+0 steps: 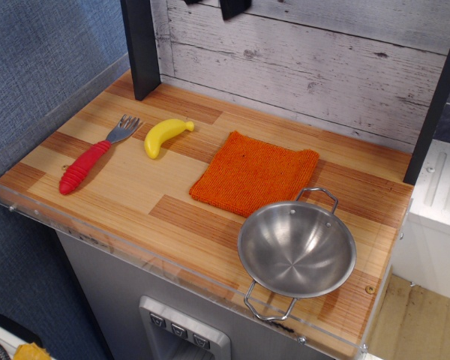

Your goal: Move the pot to the bottom-right corner of the counter.

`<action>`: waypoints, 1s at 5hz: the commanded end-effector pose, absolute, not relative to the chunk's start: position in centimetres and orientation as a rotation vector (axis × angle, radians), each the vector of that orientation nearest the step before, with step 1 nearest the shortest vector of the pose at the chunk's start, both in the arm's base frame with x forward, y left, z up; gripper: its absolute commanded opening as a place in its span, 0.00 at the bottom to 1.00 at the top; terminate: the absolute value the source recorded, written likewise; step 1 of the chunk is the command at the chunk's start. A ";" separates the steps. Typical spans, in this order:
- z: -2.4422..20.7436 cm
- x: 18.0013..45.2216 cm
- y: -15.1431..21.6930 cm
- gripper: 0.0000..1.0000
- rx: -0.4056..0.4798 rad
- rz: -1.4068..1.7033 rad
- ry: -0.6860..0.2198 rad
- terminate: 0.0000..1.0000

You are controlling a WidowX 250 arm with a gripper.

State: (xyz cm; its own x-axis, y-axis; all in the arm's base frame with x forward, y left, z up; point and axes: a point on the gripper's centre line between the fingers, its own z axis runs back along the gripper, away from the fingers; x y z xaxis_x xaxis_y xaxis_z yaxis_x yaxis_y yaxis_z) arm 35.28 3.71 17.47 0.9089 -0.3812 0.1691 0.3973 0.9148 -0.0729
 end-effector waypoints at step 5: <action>16.7 28.3 0.2 1.00 0.055 -0.228 -0.134 0.00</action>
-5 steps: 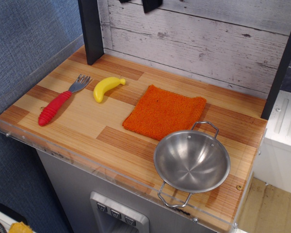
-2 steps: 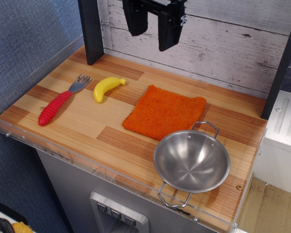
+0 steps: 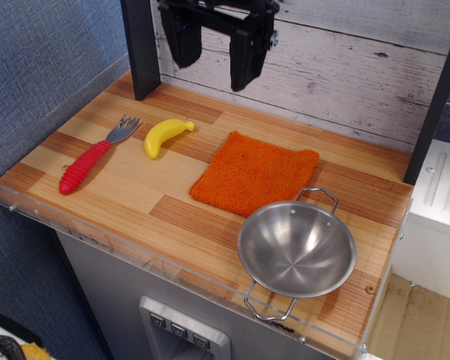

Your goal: Move the pot to the bottom-right corner of the counter.

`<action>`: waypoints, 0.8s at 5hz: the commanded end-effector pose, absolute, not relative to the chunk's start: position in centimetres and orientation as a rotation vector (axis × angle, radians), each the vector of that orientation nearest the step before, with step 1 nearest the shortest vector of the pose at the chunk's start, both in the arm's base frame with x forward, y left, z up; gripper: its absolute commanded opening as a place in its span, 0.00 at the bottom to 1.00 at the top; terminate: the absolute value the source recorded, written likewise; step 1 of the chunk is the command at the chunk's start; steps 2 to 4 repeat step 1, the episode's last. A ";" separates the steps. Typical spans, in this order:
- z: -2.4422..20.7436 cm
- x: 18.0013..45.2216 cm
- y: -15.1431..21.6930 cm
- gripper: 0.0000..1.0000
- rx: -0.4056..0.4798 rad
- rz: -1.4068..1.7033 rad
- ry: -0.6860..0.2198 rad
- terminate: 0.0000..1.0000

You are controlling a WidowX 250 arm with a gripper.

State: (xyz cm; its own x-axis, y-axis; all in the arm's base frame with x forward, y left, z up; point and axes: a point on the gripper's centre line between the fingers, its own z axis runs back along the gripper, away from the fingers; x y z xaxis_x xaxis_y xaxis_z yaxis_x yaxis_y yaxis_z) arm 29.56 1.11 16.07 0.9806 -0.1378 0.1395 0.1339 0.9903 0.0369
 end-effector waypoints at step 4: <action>16.7 28.3 0.2 1.00 0.055 -0.228 -0.134 1.00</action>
